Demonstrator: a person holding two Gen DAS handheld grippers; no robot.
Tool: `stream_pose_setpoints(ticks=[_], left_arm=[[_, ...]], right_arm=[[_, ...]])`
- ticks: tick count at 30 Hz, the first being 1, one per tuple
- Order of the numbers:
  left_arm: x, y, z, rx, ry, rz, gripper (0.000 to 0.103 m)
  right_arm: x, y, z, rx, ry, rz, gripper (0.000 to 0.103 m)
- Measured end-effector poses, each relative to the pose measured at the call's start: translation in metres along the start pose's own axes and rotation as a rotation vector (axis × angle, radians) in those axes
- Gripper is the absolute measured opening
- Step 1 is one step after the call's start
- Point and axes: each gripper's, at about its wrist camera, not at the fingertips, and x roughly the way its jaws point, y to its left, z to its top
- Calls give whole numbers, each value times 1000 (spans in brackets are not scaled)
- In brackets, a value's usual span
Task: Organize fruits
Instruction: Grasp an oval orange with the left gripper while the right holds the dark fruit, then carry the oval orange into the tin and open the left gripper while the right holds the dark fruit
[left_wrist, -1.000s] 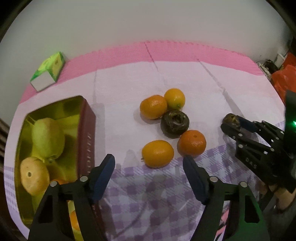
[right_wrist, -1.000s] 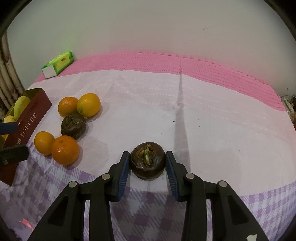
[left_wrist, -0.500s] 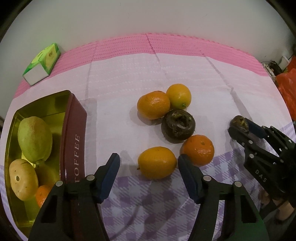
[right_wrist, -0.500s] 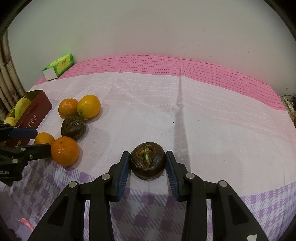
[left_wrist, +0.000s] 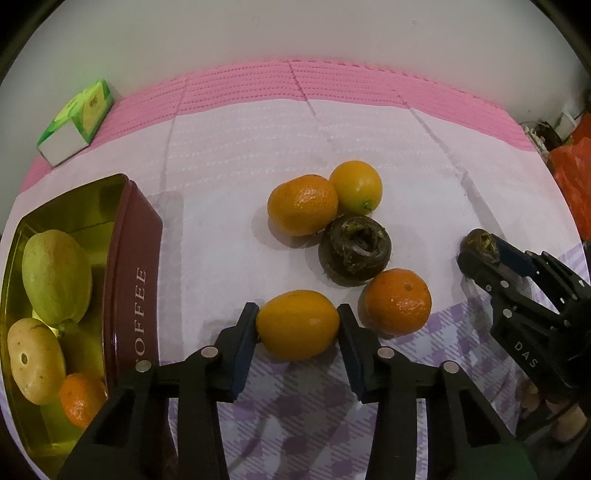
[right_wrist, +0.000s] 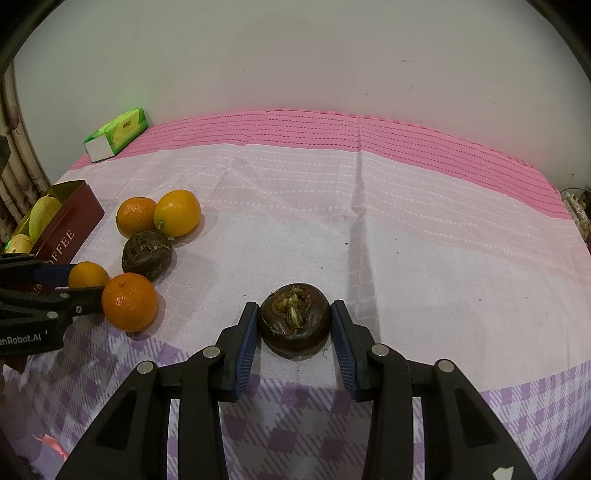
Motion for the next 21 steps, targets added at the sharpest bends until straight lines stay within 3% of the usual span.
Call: stream_pose_setpoints(ticks=[7,21], left_arm=[[-11,1,-4,-16,-3,-14,44],[-67,17,-16,-35,-112,20,44]], right_arm=[[0,0,0,0,0,0,37],[2,2,0,-6,2,-9,37]])
